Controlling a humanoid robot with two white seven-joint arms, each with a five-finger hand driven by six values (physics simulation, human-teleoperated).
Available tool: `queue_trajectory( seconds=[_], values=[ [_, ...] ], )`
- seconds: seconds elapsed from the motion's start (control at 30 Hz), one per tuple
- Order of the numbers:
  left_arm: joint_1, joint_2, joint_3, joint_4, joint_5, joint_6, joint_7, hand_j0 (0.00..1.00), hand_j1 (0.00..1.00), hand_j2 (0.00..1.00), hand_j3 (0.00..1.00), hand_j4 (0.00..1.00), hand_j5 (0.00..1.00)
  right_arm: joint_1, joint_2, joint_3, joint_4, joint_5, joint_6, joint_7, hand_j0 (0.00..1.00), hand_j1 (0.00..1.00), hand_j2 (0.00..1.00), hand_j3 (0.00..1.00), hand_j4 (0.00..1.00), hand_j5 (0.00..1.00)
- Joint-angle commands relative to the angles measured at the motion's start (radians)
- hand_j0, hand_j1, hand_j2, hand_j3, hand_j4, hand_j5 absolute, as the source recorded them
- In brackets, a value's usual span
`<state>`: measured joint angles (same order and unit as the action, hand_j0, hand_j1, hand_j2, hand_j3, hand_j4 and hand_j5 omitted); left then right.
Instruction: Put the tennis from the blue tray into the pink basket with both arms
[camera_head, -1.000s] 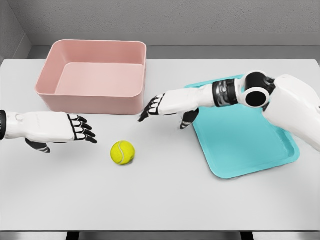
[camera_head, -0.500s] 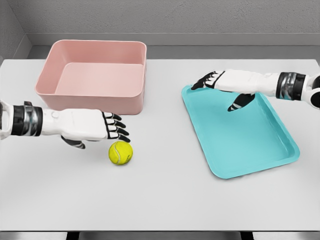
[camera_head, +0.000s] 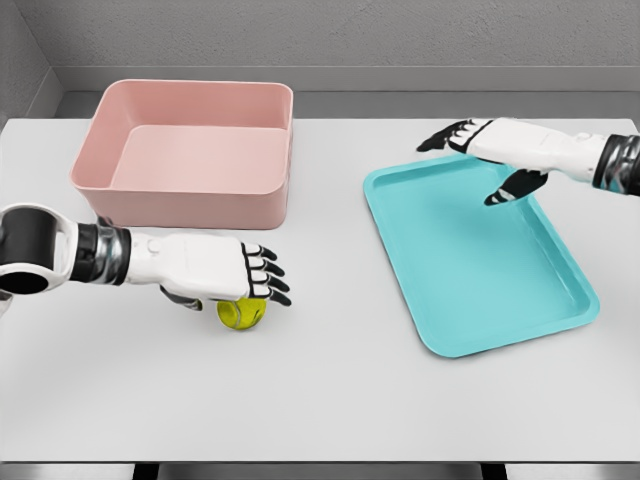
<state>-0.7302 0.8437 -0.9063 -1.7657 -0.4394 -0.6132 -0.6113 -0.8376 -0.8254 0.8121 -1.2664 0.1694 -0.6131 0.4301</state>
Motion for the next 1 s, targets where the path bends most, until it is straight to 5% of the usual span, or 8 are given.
queue_trajectory(
  seconds=[0.0, 0.97],
  values=[
    [0.000, 0.000, -0.008, 0.000, 0.004, 0.002, 0.000, 1.00, 1.00, 1.00, 1.00, 1.00, 1.00, 0.002, -0.001, -0.013, 0.010, -0.007, 0.002, -0.001, 1.00, 1.00, 1.00, 1.00, 1.00, 1.00],
    [0.008, -0.003, -0.025, 0.031, 0.001, 0.002, 0.000, 1.00, 1.00, 1.00, 1.00, 1.00, 1.00, 0.005, -0.008, -0.010, 0.010, -0.007, 0.002, 0.001, 1.00, 1.00, 1.00, 1.00, 1.00, 1.00]
  ],
)
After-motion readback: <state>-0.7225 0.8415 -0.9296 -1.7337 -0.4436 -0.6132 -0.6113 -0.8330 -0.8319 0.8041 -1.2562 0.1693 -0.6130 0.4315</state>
